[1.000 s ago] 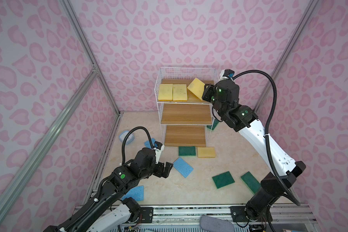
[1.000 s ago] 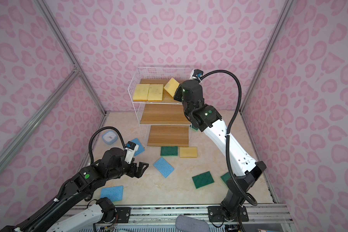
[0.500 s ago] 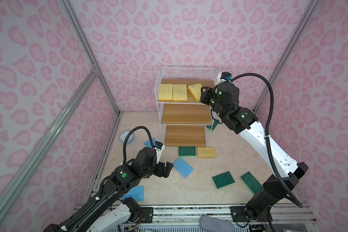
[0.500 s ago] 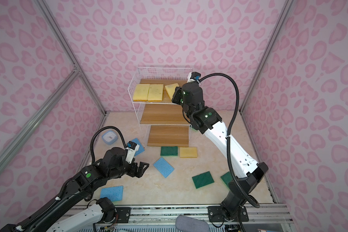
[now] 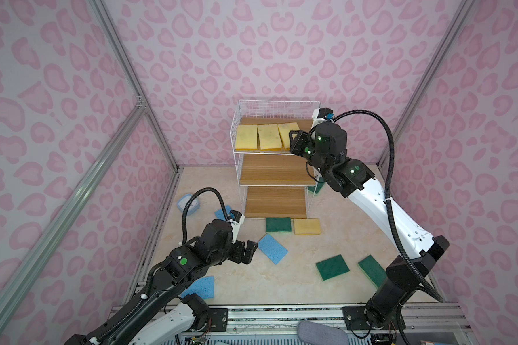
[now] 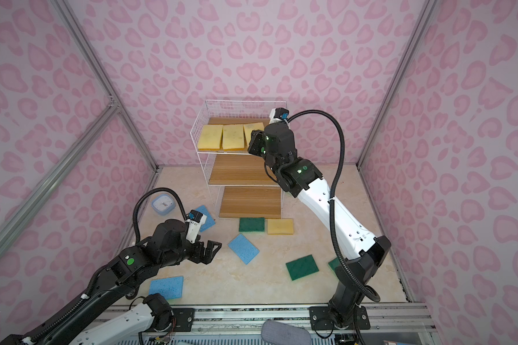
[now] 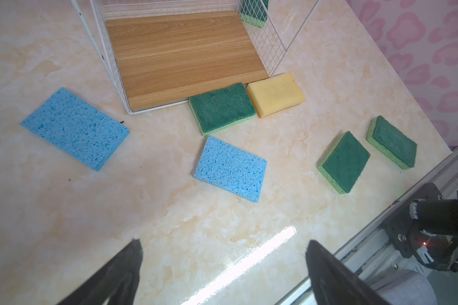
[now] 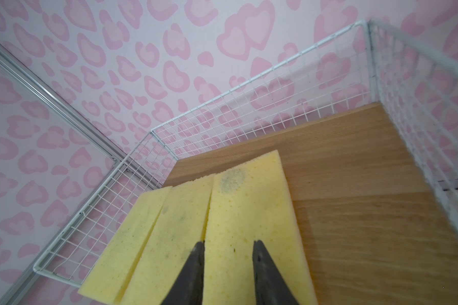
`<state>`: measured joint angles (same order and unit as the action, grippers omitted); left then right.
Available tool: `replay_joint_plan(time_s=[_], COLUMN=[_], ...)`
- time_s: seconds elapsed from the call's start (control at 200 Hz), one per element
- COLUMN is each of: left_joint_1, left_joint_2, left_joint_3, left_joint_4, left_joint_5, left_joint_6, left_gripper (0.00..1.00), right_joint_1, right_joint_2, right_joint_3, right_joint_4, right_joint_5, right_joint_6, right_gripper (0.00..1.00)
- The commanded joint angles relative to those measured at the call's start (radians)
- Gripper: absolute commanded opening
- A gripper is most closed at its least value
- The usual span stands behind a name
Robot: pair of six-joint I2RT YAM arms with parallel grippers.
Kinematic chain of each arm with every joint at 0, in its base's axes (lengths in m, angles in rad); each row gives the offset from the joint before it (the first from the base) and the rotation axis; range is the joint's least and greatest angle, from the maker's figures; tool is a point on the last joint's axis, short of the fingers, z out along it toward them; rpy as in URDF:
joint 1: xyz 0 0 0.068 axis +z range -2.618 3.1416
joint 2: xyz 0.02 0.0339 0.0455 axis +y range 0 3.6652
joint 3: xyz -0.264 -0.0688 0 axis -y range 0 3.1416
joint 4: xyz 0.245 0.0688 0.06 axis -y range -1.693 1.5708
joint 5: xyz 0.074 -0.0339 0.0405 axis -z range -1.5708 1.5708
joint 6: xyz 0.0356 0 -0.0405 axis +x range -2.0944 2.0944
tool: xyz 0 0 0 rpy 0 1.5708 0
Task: Arrange cleaning sponges on a shelf
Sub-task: Place the cleaning sponge at the shelf.
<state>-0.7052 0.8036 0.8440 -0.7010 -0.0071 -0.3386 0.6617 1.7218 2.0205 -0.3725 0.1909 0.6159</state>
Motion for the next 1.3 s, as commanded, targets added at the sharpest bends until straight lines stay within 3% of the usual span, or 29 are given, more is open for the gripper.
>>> replay_joint_plan(time_s=[0.0, 0.76, 0.915, 1.085, 1.295], left_joint_1=[0.000, 0.000, 0.001, 0.000, -0.001], left_joint_2=[-0.006, -0.006, -0.010, 0.013, 0.061], left_joint_3=[0.003, 0.000, -0.001, 0.008, -0.034], left_joint_4=[0.018, 0.023, 0.021, 0.024, 0.128], left_joint_5=[-0.004, -0.001, 0.004, 0.004, 0.012], left_joint_6=[-0.003, -0.012, -0.014, -0.019, -0.098], left_gripper=[0.98, 0.97, 0.97, 0.96, 0.86], right_joint_1=[0.003, 0.032, 0.031, 0.024, -0.010], right_joint_2=[0.014, 0.019, 0.005, -0.029, -0.113], right_joint_3=[0.012, 0.020, 0.045, 0.076, 0.041], right_joint_4=[0.018, 0.028, 0.012, -0.023, -0.059], right_joint_5=[-0.014, -0.071, -0.068, -0.066, -0.172], right_joint_6=[0.009, 0.030, 0.016, -0.024, -0.016], right_gripper=[0.32, 0.28, 0.38, 0.54, 0.58])
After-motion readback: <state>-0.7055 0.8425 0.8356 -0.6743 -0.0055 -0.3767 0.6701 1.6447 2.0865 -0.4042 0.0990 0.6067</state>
